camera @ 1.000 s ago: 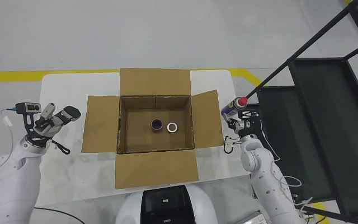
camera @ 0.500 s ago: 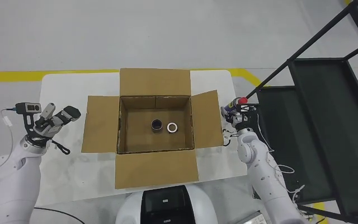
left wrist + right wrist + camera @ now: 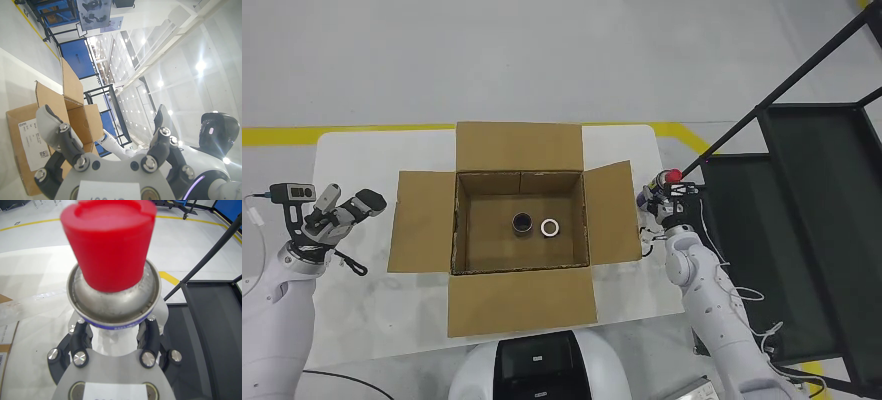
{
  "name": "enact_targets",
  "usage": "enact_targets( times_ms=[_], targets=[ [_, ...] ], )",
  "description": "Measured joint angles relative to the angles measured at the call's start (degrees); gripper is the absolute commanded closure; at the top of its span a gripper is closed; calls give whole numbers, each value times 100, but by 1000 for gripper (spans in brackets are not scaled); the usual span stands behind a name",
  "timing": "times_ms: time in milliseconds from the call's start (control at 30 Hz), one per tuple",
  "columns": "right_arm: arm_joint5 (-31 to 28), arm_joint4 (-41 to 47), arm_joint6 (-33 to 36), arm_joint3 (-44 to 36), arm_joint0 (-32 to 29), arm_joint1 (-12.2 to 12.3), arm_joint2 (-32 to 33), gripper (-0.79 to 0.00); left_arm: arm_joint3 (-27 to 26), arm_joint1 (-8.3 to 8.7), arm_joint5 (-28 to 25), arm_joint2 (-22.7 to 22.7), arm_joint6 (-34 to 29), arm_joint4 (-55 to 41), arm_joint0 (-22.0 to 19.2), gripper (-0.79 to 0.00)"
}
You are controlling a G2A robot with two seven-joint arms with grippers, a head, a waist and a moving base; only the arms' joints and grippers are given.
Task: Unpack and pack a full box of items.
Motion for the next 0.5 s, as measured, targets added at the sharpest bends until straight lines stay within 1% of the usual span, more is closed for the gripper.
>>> enact_targets(
  times_ms=[200,300,433,500],
  targets=[
    [8,44,-24,-34,-20,-5,-6,0,0,0,0,0,0,0,0,-785],
    [27,75,-144,-289,-183,5,56,0,0,0,0,0,0,0,0,-785],
    [18,45,-392,-1052,-648,44,243,0,0,0,0,0,0,0,0,-785],
    [7,-4,-493,-1623,-968,70,379,0,0,0,0,0,0,0,0,-785]
  ],
)
